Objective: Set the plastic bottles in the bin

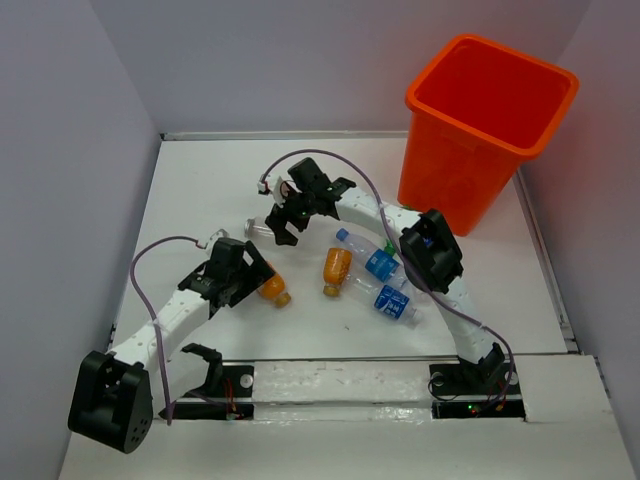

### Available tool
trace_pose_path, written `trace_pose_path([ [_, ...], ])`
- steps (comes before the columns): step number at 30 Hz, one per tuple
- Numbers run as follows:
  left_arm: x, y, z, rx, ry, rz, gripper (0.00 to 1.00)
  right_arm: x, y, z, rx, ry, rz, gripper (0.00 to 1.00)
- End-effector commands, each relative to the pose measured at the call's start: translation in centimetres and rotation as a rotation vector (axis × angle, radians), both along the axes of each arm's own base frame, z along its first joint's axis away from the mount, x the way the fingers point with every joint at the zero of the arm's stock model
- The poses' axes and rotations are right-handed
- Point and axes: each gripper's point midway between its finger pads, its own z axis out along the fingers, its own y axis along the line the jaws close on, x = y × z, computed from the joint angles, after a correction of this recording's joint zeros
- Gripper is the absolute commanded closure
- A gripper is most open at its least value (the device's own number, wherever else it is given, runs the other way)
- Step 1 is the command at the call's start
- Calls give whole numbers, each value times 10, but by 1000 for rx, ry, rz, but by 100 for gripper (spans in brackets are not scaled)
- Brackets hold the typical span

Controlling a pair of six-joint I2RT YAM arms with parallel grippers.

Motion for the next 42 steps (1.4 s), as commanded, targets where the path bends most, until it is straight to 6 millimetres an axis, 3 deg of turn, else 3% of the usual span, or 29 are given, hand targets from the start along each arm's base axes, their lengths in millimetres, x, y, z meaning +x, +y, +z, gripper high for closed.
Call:
trace_pose_path([
  [1,10,-3,0,3,-28,-8,1,4,15,2,51,-24,10,4],
  [6,12,-3,-7,9,-16,-9,1,14,23,10,114,-52,-40,20],
  [10,14,-2,-8,18,-20,-9,1,13,25,10,121,-37,-42,2],
  [23,9,0,-16,17,-16,5,4,0,18,-26,71,36,-19,1],
  [25,10,1,-16,13,-23,12,7,0,17,-30,64,37,-18,7],
  [26,9,1,-17,11,-22,12,8,1,16,-30,58,31,-26,21],
  [27,9,1,-17,10,-25,13,8,1,15,-30,57,32,-30,27],
  [28,10,1,-16,9,-28,15,10,2,16,-26,70,21,-33,32],
  [29,9,1,-17,9,-26,14,10,4,18,-10,99,7,-48,44],
  [30,9,0,-16,5,-27,14,10,3,14,-12,98,5,-71,49],
  [32,9,0,-16,5,-27,14,10,13,19,29,191,-79,-105,63],
  [34,9,0,-15,1,-32,13,10,21,16,48,235,-124,-167,72],
  [35,10,0,-14,-1,-36,11,10,22,15,57,253,-140,-181,74],
  [36,9,0,-13,-3,-39,12,11,22,13,81,291,-165,-194,75],
  [39,8,0,-12,-6,-50,10,14,24,6,107,342,-218,-235,77],
  [40,9,0,-9,-10,-60,11,16,25,2,131,382,-253,-261,80],
  [42,8,0,-9,-11,-65,11,16,22,-7,139,396,-268,-292,81],
])
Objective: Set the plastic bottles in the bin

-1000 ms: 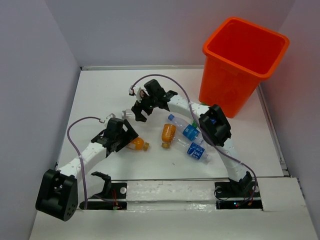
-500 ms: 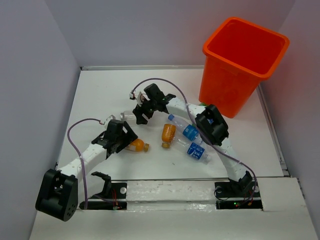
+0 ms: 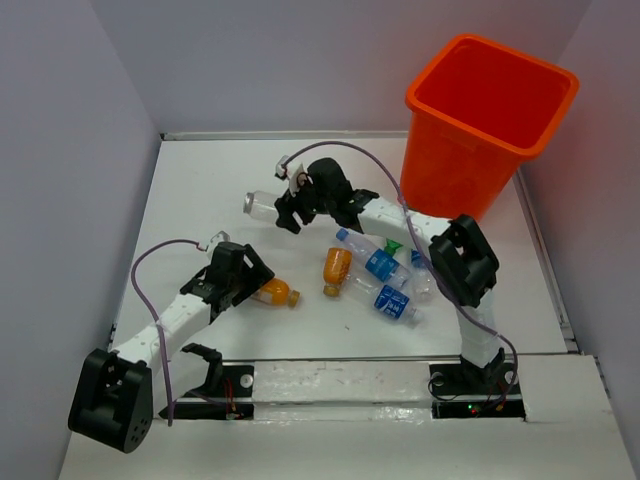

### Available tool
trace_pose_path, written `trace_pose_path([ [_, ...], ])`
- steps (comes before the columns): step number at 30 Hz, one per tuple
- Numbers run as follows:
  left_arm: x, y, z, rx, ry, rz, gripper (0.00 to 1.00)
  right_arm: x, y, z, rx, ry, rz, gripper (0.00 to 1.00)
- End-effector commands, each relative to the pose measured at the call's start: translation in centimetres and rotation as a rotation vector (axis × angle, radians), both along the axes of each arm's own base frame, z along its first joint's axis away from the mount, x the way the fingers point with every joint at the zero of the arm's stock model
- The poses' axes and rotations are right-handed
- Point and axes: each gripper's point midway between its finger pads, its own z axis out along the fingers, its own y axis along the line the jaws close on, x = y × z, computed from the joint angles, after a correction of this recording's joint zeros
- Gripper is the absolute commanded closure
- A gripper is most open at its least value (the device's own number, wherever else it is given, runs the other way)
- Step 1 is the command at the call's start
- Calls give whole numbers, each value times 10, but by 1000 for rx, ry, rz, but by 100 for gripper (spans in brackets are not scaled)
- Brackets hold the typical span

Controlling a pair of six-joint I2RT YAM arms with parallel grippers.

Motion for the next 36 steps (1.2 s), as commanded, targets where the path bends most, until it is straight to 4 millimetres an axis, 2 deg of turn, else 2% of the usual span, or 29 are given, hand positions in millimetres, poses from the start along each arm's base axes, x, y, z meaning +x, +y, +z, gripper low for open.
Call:
trace_pose_path([
  [1,2,2,5,-9,-38,12,17,14,-4,125,236,-235,-120,81],
  [2,1,2,4,-7,-37,12,17,13,-10,126,234,-239,-138,81],
  [3,1,2,4,-5,-39,13,17,16,-17,137,248,-265,-179,81],
  [4,1,3,4,-6,-39,15,17,12,-26,161,280,-297,-201,81],
  [6,2,2,6,-7,-45,13,17,11,-39,185,302,-342,-245,81],
  [8,2,2,7,-7,-46,11,15,16,-62,211,304,-414,-343,81],
  [9,4,1,9,-9,-52,7,13,12,-77,241,334,-464,-385,81],
  [11,4,0,11,-8,-53,-4,5,27,-121,278,337,-554,-530,81],
  [12,5,-2,13,-11,-55,-8,1,25,-147,305,352,-602,-603,81],
  [14,6,-2,17,-12,-60,-11,1,29,-185,341,377,-662,-707,81],
  [15,8,-2,22,-11,-68,-11,1,35,-224,361,382,-700,-812,81],
  [17,6,0,28,-9,-77,-6,1,39,-268,382,380,-726,-922,81],
  [18,7,2,32,1,-85,2,1,42,-290,388,375,-736,-983,81],
  [19,4,6,35,9,-86,11,1,48,-335,390,340,-758,-1119,81],
  [20,3,8,37,16,-87,14,1,50,-358,390,321,-768,-1185,81],
  [21,3,10,40,22,-93,23,1,54,-378,385,297,-770,-1241,81],
  [22,1,9,45,8,-104,22,1,59,-416,379,269,-768,-1338,80],
  [25,-4,9,46,2,-92,22,1,72,-453,354,268,-678,-1404,80],
  [26,-5,8,48,-5,-91,16,1,77,-475,343,265,-641,-1451,70],
  [28,-11,7,47,-6,-63,5,1,80,-487,331,240,-594,-1463,39],
  [29,-14,7,47,-10,-52,4,1,81,-492,328,232,-588,-1468,10],
  [30,-15,4,52,-23,-48,-8,1,80,-495,329,228,-586,-1469,2],
  [31,-21,4,50,-21,-22,-14,1,78,-492,335,235,-586,-1453,0],
  [33,-22,3,61,-36,-31,-16,1,69,-484,349,299,-588,-1416,0],
  [34,-28,4,61,-32,-10,-14,1,67,-474,354,324,-579,-1358,0],
  [35,-28,4,69,-44,-25,-8,1,62,-466,359,349,-574,-1314,0],
  [36,-30,5,71,-56,-22,3,1,51,-457,370,396,-576,-1271,0],
])
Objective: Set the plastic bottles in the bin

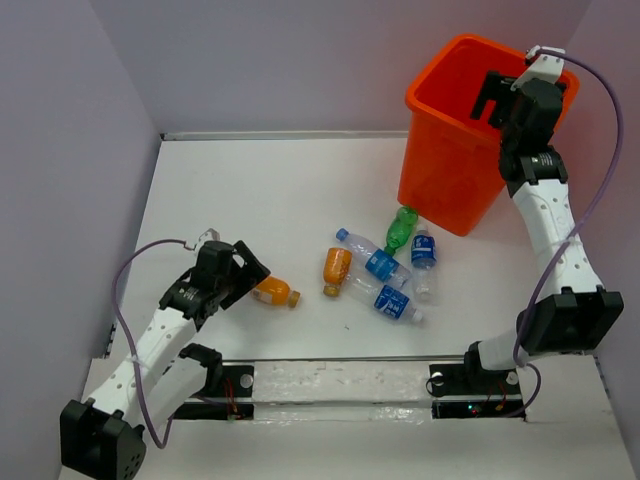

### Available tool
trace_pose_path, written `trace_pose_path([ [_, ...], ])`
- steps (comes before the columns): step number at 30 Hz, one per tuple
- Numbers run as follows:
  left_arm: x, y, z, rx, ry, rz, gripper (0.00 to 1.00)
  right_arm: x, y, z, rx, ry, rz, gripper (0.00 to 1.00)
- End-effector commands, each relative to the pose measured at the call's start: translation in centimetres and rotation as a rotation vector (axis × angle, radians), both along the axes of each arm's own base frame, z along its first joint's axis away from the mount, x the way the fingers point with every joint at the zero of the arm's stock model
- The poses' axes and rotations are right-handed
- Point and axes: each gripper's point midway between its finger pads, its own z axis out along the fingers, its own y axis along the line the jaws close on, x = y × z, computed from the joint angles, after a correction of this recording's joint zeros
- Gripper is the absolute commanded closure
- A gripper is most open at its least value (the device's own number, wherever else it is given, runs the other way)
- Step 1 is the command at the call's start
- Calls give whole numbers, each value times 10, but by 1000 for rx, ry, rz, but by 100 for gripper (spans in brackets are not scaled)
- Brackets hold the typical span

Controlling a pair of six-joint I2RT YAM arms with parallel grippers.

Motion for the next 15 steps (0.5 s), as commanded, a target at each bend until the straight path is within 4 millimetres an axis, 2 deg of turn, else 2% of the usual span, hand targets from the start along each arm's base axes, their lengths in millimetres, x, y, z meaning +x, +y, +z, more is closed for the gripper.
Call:
trace_pose_path([
  [1,-10,-5,29,-61,-4,6,1,-42,44,81,87,-197,237,0],
  [2,-16,-7,29,-83,9,1,1,-48,66,83,97,-195,343,0],
  [3,-21,-9,25,-101,27,-4,1,-53,77,77,115,-184,391,0],
  [4,-24,-11,24,-124,39,6,1,-72,108,85,122,-201,521,0],
  [5,-26,-13,21,-134,51,7,1,-77,125,68,136,-165,587,0],
  [6,-31,-14,13,-142,76,8,1,-85,145,61,145,-150,658,0],
  [7,-33,-17,10,-156,87,11,1,-109,186,61,149,-149,806,0],
  [8,-35,-17,4,-151,103,19,1,-120,207,51,148,-129,878,0],
  [9,-35,-16,1,-145,106,28,1,-127,228,24,144,-71,943,0],
  [10,-35,-19,-1,-142,109,33,1,-151,265,15,143,-49,1075,0],
  [11,-33,-16,-2,-124,100,49,1,-160,279,2,142,-20,1128,0],
  [12,-32,-21,-1,-131,95,37,1,-165,292,-22,152,30,1154,0],
  [13,-25,-16,-1,-111,74,72,1,-172,301,-34,157,51,1175,0],
  [14,-23,-18,-2,-106,75,77,1,-186,320,-45,160,75,1225,0],
  [15,-16,-18,0,-104,49,91,1,-190,326,-56,170,99,1235,0],
])
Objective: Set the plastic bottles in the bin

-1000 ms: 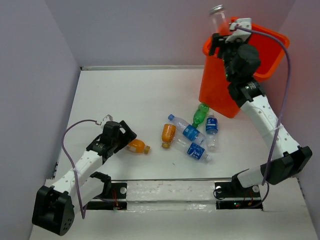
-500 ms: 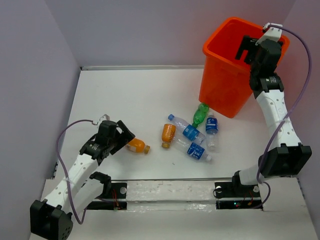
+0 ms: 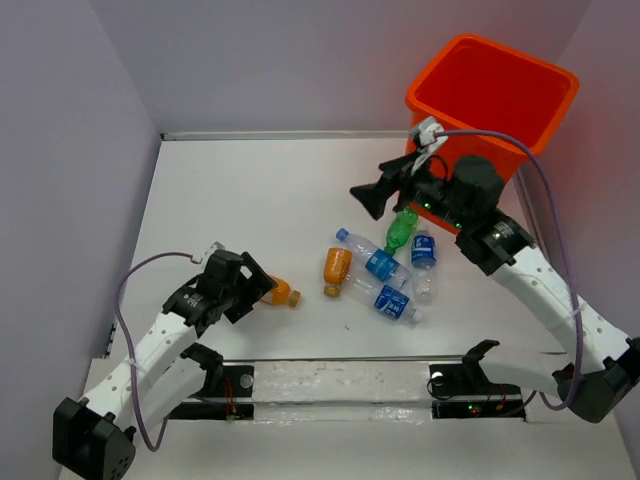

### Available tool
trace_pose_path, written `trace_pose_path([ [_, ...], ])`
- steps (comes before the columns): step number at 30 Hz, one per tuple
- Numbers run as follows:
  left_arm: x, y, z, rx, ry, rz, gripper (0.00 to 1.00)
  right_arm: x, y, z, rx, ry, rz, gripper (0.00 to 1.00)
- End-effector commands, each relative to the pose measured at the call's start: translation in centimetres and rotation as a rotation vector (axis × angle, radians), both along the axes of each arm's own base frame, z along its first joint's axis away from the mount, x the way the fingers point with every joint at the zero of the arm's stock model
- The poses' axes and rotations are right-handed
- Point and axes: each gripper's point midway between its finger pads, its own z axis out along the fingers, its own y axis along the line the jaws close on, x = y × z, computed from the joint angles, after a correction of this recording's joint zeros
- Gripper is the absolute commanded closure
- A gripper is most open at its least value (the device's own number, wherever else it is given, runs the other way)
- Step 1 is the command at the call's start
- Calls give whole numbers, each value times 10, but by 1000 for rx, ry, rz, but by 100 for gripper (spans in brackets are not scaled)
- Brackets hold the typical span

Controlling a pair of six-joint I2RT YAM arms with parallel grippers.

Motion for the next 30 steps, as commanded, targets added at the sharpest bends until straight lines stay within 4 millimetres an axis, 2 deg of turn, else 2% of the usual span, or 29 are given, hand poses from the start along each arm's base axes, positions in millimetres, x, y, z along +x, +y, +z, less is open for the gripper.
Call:
trace_pose_path([
  [1,16,1,-2,25,-29,80,1,-29,56,-79,-65,153,177,0],
  [3,24,-4,-8,34,-30,83,1,-43,74,-102,-88,193,226,0],
  [4,30,-8,-7,29,-49,81,1,-43,77,-107,-90,201,222,0],
  [6,33,-10,-18,73,-28,77,1,-49,83,-130,-100,259,231,0],
  [8,39,-9,-26,112,-16,80,1,-50,86,-146,-96,302,221,0],
  [9,43,-6,-27,142,-25,86,1,-51,84,-167,-98,357,201,1],
  [12,53,-6,-33,180,-36,87,3,-46,80,-202,-96,462,100,2],
  [13,55,-6,-34,186,-38,87,6,-42,77,-211,-93,490,56,3],
  [14,58,-7,-36,191,-47,77,16,-36,73,-223,-103,513,-14,7],
  [16,63,-8,-35,191,-67,79,27,-33,69,-238,-90,561,-84,9],
  [17,64,-8,-35,199,-74,71,38,-30,64,-243,-88,567,-140,10],
  [19,67,-8,-30,202,-96,62,48,-29,62,-250,-70,590,-187,10],
  [23,75,-12,-7,205,-173,15,53,-31,63,-266,-61,634,-233,12],
  [28,89,-23,68,195,-397,-91,53,-33,78,-294,-104,690,-246,14],
  [29,90,-23,79,200,-428,-104,53,-32,79,-298,-109,699,-250,14],
  [30,93,-24,99,196,-474,-111,53,-29,81,-298,-107,701,-256,14],
])
